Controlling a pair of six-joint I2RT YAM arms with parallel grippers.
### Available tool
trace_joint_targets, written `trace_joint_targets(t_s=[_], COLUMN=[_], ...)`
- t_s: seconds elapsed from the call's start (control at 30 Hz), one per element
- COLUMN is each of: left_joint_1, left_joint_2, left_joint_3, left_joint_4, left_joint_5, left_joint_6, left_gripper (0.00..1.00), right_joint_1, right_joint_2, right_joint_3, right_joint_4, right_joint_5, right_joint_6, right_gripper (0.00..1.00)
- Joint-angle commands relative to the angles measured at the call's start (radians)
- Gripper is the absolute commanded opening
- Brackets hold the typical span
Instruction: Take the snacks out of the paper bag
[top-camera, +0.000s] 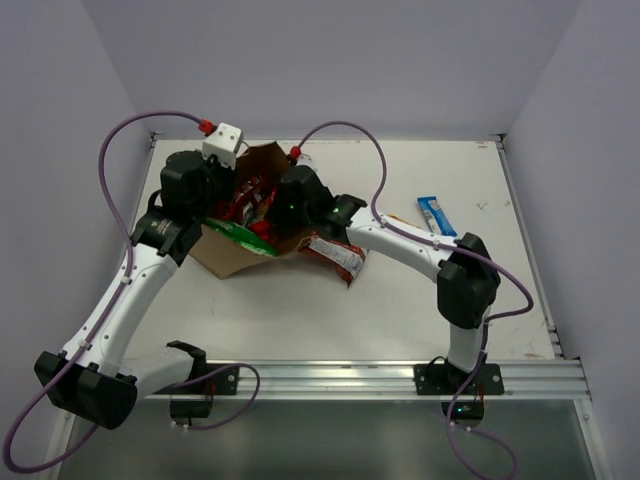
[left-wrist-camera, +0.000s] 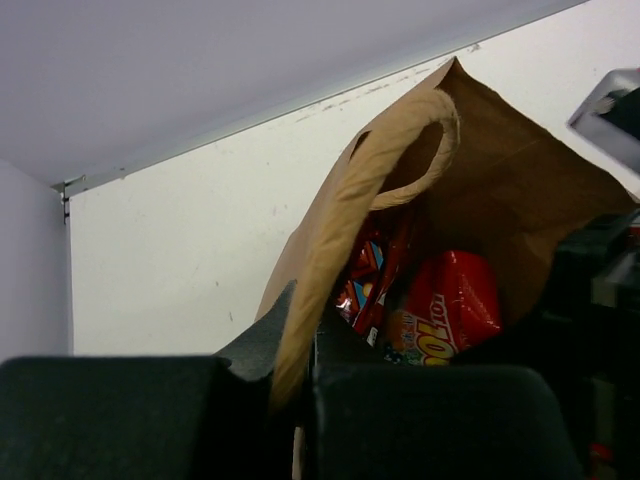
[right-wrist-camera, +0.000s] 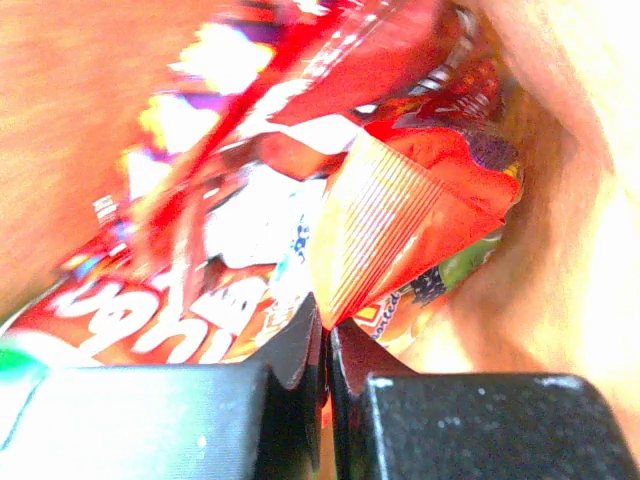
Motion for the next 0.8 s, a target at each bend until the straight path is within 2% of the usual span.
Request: trace_joint_targets(t_s=[0.0, 0.13, 0.3, 0.4, 0.57, 0.77], left_joint_1=[-0.007, -0.007, -0.006, -0.007, -0.006, -0.007], left_joint_2=[-0.016, -0.01, -0.01, -0.007, -0.006, -0.004], left_joint_3=[-0.014, -0.003, 0.002, 0.003, 0.003, 0.002], left_joint_4=[0.05, 0.04, 0.039, 0.039, 0.037, 0.033], left_joint_5=[-0.042, -0.066, -0.09, -0.091, -0.093, -0.091], left_joint_6=[0.013, 0.016, 0.019, 0.017, 0.017, 0.023], left_gripper=[0.0, 0.0, 0.0, 0.0, 0.0, 0.0], right_joint_1=[0.003, 0.003, -0.013, -0.073, -0.239, -0.392], right_joint_2=[-0.178, -0.237, -0.393, -0.488, -0.605, -0.613], right_joint_3=[0.059, 0.137, 0.145, 0.145, 0.114, 0.084], right_joint_4=[0.102, 0.055, 0.036, 0.012, -0.002, -0.001], right_joint_5=[-0.031, -0.092, -0.07, -0.102, -0.18, -0.183], right_joint_6=[-0.119, -0.203, -0.306, -0.349, -0.363, -0.395], right_gripper=[0.0, 0.0, 0.0, 0.0, 0.0, 0.0])
